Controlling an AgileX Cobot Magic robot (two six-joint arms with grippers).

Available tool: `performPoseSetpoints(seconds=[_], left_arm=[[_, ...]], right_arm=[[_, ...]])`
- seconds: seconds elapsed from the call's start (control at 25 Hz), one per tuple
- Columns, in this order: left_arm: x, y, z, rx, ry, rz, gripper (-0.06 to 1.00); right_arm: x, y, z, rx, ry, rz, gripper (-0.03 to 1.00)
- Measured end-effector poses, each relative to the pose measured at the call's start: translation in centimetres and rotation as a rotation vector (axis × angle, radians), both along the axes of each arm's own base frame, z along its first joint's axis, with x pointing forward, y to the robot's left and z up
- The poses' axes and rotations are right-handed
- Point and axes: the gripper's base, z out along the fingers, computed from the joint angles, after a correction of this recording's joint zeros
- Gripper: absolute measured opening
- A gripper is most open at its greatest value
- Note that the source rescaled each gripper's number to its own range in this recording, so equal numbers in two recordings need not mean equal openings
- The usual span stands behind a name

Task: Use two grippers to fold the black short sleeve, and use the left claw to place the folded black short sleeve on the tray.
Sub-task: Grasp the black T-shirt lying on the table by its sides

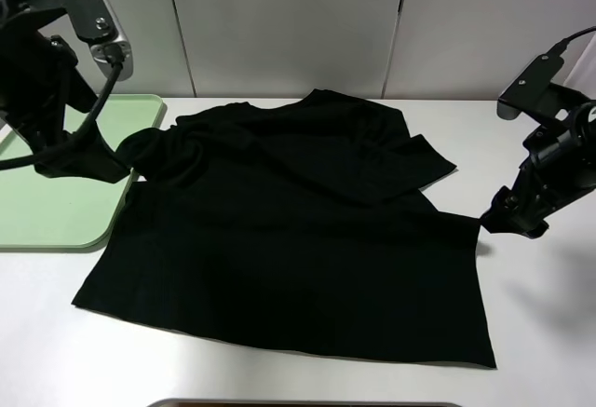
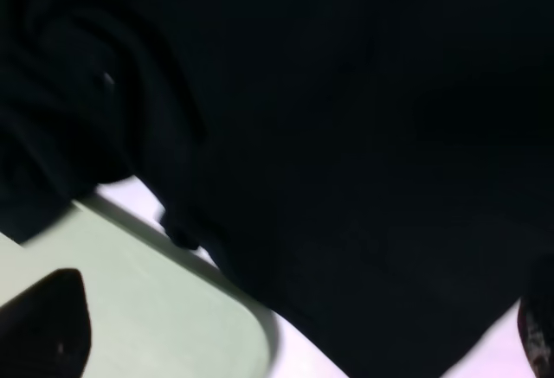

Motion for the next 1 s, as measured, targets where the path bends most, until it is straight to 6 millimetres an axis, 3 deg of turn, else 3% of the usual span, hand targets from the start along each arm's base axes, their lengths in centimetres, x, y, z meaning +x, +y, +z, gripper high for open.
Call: performPoseSetpoints(seconds=[0.32,1.0], left_arm=[[0.4,0.0,0.1,0.008,-0.045,-0.008,0.98],[0.6,0.0,0.2,0.023,-0.076,-0.046,0.97]], right_arm=[[2.4,0.2,-2.8,-0.009,0.058,-0.004,1.00],[3.3,-0.1,-4.2,-0.089,0.058,0.086,1.00]])
